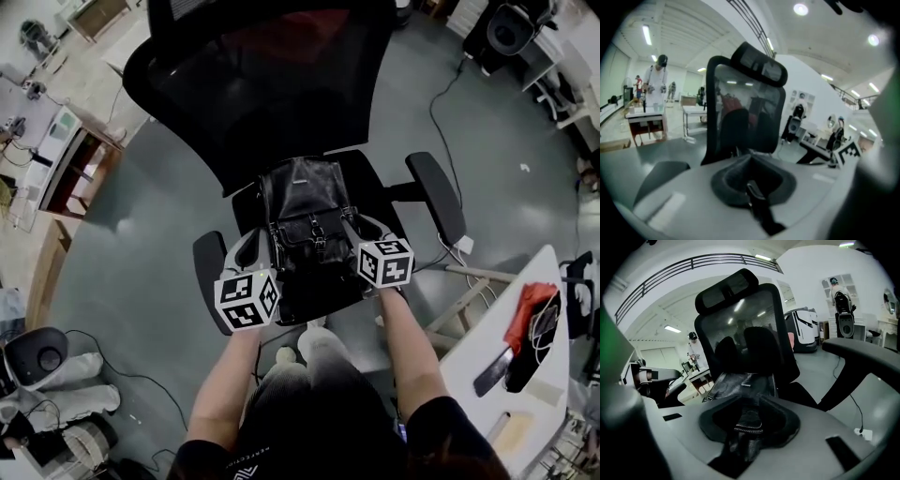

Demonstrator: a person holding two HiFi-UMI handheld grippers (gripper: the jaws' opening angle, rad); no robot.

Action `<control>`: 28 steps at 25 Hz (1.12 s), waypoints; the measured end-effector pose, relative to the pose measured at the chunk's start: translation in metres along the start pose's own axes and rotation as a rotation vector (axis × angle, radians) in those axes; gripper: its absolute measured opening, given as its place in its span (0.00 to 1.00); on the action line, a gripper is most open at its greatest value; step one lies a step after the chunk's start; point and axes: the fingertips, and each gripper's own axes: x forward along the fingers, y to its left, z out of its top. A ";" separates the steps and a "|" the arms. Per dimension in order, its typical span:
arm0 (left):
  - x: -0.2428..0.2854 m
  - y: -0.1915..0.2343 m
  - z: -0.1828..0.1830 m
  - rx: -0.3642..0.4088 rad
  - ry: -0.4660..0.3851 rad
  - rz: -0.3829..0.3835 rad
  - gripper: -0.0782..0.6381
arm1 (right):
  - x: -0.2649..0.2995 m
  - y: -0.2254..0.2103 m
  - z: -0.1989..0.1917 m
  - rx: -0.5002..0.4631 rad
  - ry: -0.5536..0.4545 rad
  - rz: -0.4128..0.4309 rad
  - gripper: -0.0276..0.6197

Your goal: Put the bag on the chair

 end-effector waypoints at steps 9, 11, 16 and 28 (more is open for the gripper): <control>-0.037 -0.003 0.005 0.004 -0.029 -0.052 0.12 | -0.037 0.028 0.008 0.009 -0.056 -0.023 0.10; -0.046 -0.003 0.003 -0.003 -0.033 -0.058 0.12 | -0.045 0.034 0.005 0.011 -0.060 -0.028 0.08; -0.065 -0.003 -0.001 0.003 -0.034 -0.071 0.12 | -0.059 0.052 -0.002 -0.007 -0.053 -0.033 0.05; -0.104 -0.002 -0.013 0.015 -0.036 -0.087 0.12 | -0.101 0.072 -0.017 0.002 -0.060 -0.058 0.04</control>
